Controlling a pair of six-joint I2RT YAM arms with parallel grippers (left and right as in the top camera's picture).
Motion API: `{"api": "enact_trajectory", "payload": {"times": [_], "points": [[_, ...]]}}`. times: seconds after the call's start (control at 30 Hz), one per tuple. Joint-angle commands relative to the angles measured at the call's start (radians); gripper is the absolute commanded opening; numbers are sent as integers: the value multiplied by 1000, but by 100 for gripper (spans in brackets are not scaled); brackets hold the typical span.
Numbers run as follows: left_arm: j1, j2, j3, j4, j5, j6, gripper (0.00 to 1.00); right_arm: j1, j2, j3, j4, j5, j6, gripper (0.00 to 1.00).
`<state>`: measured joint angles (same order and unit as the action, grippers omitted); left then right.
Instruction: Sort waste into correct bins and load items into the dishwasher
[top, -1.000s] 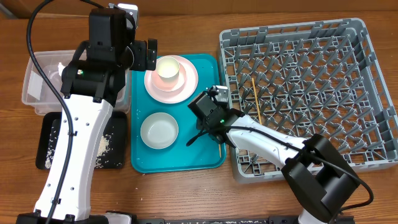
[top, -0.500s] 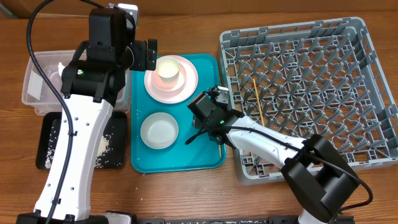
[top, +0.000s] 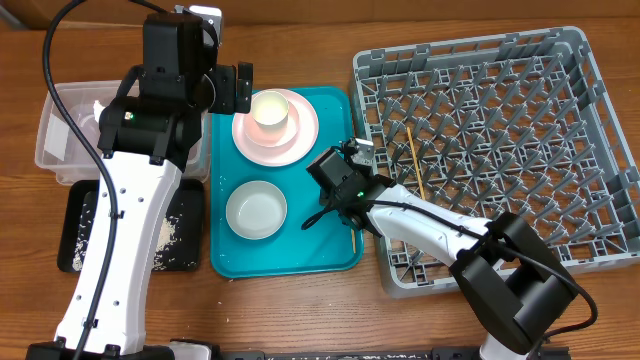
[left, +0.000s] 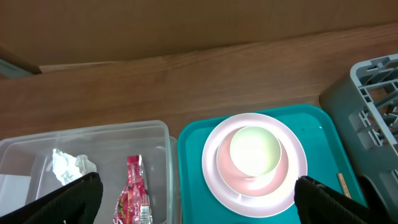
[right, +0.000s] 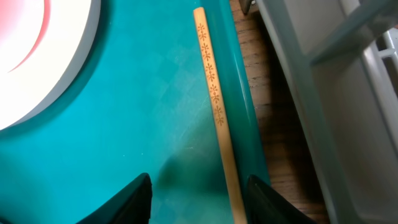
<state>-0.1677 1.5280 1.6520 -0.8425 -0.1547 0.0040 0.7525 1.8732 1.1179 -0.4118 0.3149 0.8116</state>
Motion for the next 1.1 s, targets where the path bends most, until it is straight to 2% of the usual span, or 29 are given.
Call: {"api": "enact_trajectory", "payload": {"times": [0.0, 0.1, 0.43, 0.8, 1.07], "points": [[4, -3, 13, 1, -10, 19, 100, -8, 17, -6, 2, -19, 21, 49], [4, -3, 13, 1, -10, 19, 100, -8, 51, -6, 6, -26, 59, 50], [4, -3, 13, 1, -10, 19, 100, -6, 63, -6, 46, -146, 61, 51], [4, -3, 13, 1, -10, 19, 100, -6, 63, -6, 52, -159, 59, 39], [4, -3, 13, 1, -9, 19, 100, -6, 63, -6, 67, -151, -2, 39]]}}
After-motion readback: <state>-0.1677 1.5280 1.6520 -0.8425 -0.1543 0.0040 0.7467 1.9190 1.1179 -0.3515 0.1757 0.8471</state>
